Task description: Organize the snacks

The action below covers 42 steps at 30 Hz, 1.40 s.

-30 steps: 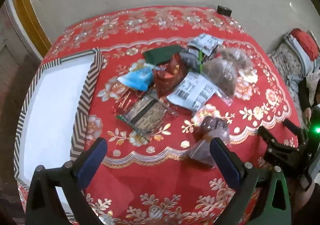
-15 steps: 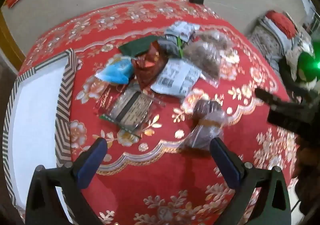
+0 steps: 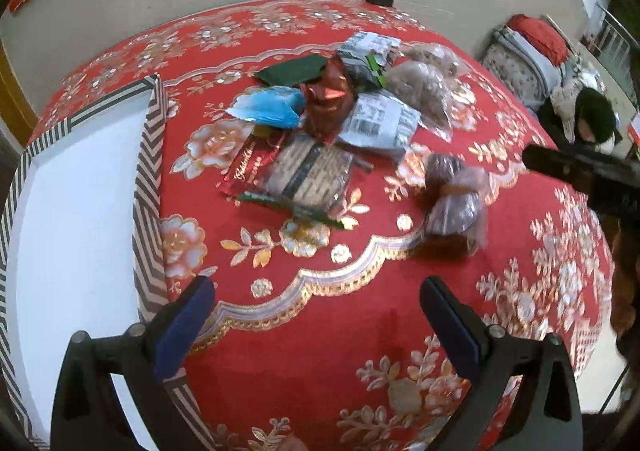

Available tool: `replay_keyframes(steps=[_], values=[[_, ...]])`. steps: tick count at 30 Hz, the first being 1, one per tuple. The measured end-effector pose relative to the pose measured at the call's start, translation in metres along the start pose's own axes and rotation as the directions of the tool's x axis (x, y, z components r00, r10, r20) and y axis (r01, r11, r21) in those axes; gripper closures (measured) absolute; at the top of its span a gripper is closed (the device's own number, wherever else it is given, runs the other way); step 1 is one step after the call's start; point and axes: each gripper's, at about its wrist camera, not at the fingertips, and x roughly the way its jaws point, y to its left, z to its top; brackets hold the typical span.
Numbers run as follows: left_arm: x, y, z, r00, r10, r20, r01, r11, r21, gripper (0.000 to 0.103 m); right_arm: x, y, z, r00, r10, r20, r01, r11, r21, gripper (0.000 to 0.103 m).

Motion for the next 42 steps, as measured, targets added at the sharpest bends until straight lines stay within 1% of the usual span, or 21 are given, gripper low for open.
replay_keyframes(steps=[3, 5, 8, 10, 12, 14, 17, 19, 21, 22, 23, 26, 29, 32, 34, 36, 38, 42], values=[[-0.003, -0.004, -0.002, 1.000, -0.010, 0.003, 0.010, 1.000, 0.001, 0.000, -0.006, 0.005, -0.001, 0.998, 0.042, 0.042, -0.039, 0.998, -0.053, 0.001], [0.001, -0.008, 0.000, 1.000, -0.024, -0.006, 0.025, 1.000, 0.007, 0.000, -0.002, 0.004, -0.001, 0.998, 0.058, 0.029, -0.056, 0.996, -0.062, 0.001], [0.011, -0.012, 0.004, 0.999, 0.000, -0.048, 0.000, 1.000, -0.001, 0.000, 0.012, 0.002, 0.001, 0.998, 0.048, -0.030, -0.050, 0.997, -0.062, 0.001], [0.011, -0.011, 0.007, 0.998, 0.031, -0.049, -0.032, 0.999, -0.021, 0.000, 0.018, 0.000, 0.004, 0.997, 0.060, -0.050, -0.063, 0.997, -0.054, 0.004], [0.011, -0.008, 0.009, 0.998, 0.046, -0.050, -0.048, 0.998, -0.042, 0.000, 0.017, 0.000, 0.007, 0.993, 0.102, -0.052, -0.105, 0.994, -0.041, 0.004], [0.012, -0.005, 0.012, 0.996, 0.065, -0.062, -0.069, 0.995, -0.066, 0.000, 0.017, 0.003, 0.010, 0.984, 0.167, -0.055, -0.168, 0.985, -0.022, 0.004], [0.010, -0.004, 0.017, 0.994, 0.096, -0.059, -0.101, 0.991, -0.089, 0.000, 0.017, 0.011, 0.012, 0.978, 0.202, -0.052, -0.203, 0.979, -0.027, 0.004], [0.007, -0.002, 0.019, 0.992, 0.112, -0.059, -0.118, 0.987, -0.113, 0.000, 0.014, 0.016, 0.012, 0.979, 0.199, -0.039, -0.200, 0.979, -0.044, 0.004], [0.005, 0.001, 0.020, 0.994, 0.096, -0.052, -0.103, 0.986, -0.135, 0.000, 0.013, 0.020, 0.013, 0.979, 0.200, -0.035, -0.201, 0.978, -0.053, 0.004], [0.006, 0.003, 0.020, 0.993, 0.095, -0.064, -0.104, 0.983, -0.153, 0.000, 0.011, 0.021, 0.013, 0.979, 0.203, -0.035, -0.205, 0.977, -0.055, 0.004], [0.006, 0.004, 0.020, 0.991, 0.106, -0.076, -0.118, 0.980, -0.161, 0.000, 0.009, 0.022, 0.013, 0.979, 0.204, -0.030, -0.205, 0.977, -0.057, 0.004], [0.003, 0.008, 0.021, 0.985, 0.152, -0.077, -0.163, 0.972, -0.169, 0.000, 0.005, 0.024, 0.012, 0.975, 0.221, -0.025, -0.222, 0.973, -0.058, 0.004], [0.004, 0.015, 0.019, 0.983, 0.163, -0.087, -0.177, 0.967, -0.185, 0.000, 0.004, 0.025, 0.009, 0.973, 0.227, -0.039, -0.228, 0.972, -0.049, 0.004], [0.004, 0.015, 0.017, 0.985, 0.152, -0.087, -0.166, 0.970, -0.180, 0.000, 0.006, 0.025, 0.005, 0.969, 0.239, -0.065, -0.241, 0.970, -0.026, 0.004], [0.003, 0.014, 0.016, 0.988, 0.127, -0.083, -0.140, 0.973, -0.184, 0.000, 0.005, 0.024, 0.003, 0.968, 0.243, -0.066, -0.245, 0.969, -0.020, 0.004], [0.003, 0.012, 0.016, 0.987, 0.134, -0.086, -0.148, 0.973, -0.177, 0.000, 0.004, 0.023, 0.003, 0.969, 0.239, -0.066, -0.241, 0.970, -0.017, 0.004], [0.004, 0.011, 0.017, 0.989, 0.120, -0.090, -0.135, 0.974, -0.184, 0.000, 0.003, 0.024, 0.003, 0.968, 0.242, -0.068, -0.244, 0.970, -0.015, 0.004], [0.004, 0.011, 0.017, 0.988, 0.118, -0.095, -0.134, 0.973, -0.189, 0.000, 0.003, 0.024, 0.002, 0.967, 0.243, -0.074, -0.244, 0.970, -0.008, 0.004]])
